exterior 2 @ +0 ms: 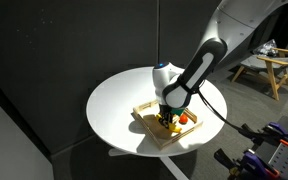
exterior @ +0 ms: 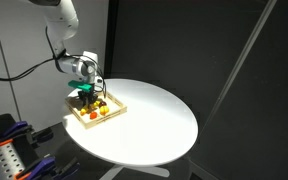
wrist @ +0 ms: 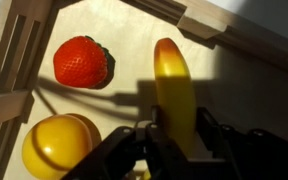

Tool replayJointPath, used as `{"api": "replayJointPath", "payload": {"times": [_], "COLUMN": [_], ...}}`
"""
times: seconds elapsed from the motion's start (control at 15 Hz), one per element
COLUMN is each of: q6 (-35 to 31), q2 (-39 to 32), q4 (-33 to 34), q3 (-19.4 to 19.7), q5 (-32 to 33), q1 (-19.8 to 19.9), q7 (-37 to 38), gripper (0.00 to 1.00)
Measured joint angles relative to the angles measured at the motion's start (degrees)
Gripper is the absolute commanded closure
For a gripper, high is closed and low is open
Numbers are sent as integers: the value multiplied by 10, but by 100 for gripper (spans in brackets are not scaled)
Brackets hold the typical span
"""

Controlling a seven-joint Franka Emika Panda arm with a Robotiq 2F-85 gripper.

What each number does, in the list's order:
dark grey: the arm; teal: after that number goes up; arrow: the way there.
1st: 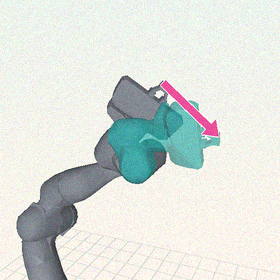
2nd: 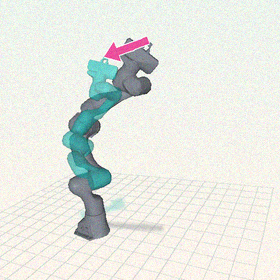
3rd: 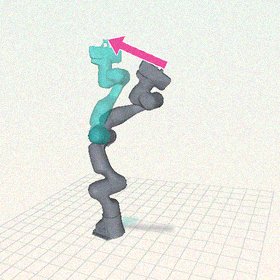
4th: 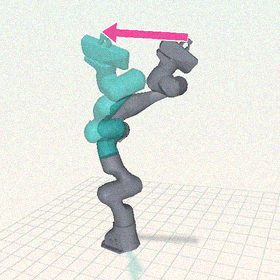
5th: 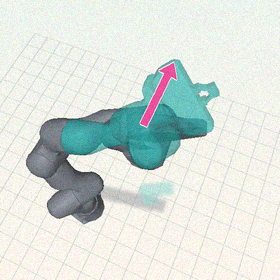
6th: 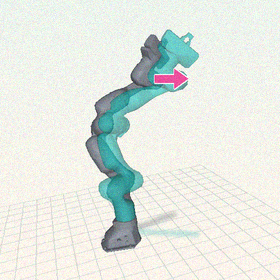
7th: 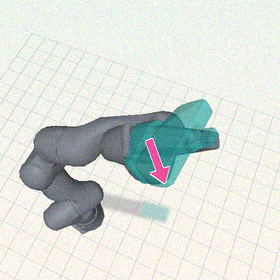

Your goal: Remove the banana from the box

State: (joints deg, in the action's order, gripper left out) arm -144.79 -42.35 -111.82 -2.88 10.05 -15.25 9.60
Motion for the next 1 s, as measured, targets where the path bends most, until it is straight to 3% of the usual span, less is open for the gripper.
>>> {"api": "replayJointPath", "payload": {"times": [1.0], "q6": [65], "q2": [43], "q4": [7], "q3": [0], "q5": [1], "q1": [-16], "q7": [-3], "gripper": [86]}}
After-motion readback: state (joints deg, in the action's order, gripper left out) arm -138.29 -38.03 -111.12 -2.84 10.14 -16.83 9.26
